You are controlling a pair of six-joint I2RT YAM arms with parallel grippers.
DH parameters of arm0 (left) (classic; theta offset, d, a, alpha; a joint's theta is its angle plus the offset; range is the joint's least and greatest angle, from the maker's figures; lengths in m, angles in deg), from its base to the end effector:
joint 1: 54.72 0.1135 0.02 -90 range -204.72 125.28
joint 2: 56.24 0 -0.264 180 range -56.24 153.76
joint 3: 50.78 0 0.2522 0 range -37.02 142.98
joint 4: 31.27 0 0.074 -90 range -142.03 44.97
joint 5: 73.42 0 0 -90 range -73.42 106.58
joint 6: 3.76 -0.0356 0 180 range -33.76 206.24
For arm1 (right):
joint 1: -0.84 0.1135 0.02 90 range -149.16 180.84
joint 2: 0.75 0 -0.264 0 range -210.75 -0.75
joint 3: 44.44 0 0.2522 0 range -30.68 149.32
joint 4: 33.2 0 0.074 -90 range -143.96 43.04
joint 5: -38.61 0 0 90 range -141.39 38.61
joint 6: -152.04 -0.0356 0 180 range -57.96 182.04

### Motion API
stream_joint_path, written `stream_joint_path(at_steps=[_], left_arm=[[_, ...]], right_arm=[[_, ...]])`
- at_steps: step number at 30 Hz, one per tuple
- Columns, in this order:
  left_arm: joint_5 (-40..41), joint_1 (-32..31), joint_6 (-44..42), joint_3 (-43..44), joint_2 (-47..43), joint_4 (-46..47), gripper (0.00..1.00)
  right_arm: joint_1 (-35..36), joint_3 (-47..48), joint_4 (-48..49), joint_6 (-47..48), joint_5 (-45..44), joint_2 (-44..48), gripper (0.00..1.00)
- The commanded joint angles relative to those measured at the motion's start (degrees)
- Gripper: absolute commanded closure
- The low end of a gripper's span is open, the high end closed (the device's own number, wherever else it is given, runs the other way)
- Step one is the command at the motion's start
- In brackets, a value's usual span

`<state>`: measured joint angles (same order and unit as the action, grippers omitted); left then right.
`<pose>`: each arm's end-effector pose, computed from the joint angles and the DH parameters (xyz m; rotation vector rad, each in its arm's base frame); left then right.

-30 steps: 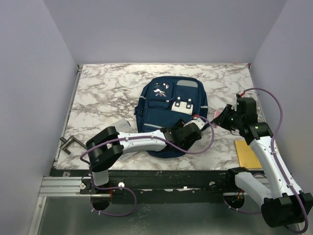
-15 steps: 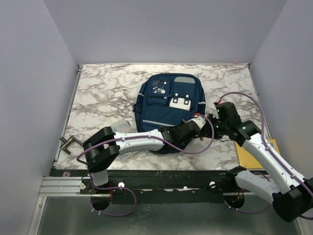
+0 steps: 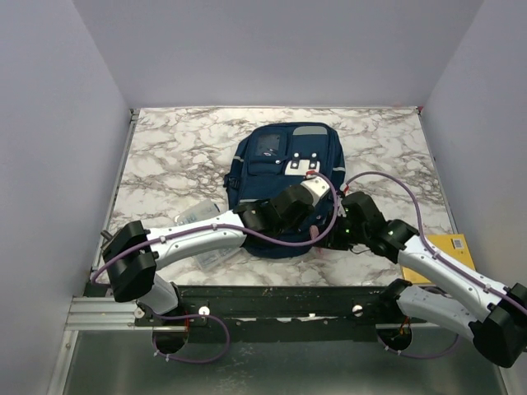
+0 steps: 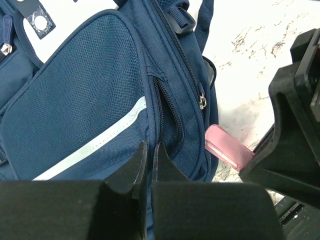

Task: Pack the student bag
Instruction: Place the stationery in the student bag.

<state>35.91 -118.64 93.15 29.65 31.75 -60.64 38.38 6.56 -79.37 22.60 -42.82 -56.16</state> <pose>0.1630 -0.3063 0.2795 0.8793 2.0085 -0.3290 0.1482 0.1205 0.2271 -0.0266 2.5979 0.7314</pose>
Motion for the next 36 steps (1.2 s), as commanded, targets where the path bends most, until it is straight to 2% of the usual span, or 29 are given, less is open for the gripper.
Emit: stream_joint_path(at_steps=[1, 6, 14, 24, 31, 36], left_arm=[[-3.0, 0.5, 1.7, -1.7, -3.5, 3.9, 1.00], [-3.4, 0.6, 1.7, -2.2, -4.5, 4.5, 1.00], [-3.1, 0.9, 0.3, -2.1, -6.2, 4.3, 1.00], [-3.5, 1.0, -0.8, -1.3, -5.3, 4.3, 1.00], [-5.4, 1.0, -0.3, -1.6, -6.0, 4.3, 1.00], [-6.2, 1.0, 0.3, -2.6, -6.9, 4.3, 1.00]], right_arm=[[0.3, -2.8, 12.9, -6.9, 2.3, 3.0, 0.99], [0.3, -3.9, 18.8, -10.1, 5.6, 2.4, 1.00], [0.5, -3.2, 10.3, -12.7, 7.5, 8.0, 1.00], [0.5, -2.1, 9.6, -14.9, 11.0, 9.3, 1.00], [0.5, -3.9, 20.8, -16.6, 7.9, 5.4, 1.00], [0.5, -2.7, 24.2, -17.1, -1.2, 0.0, 1.00]])
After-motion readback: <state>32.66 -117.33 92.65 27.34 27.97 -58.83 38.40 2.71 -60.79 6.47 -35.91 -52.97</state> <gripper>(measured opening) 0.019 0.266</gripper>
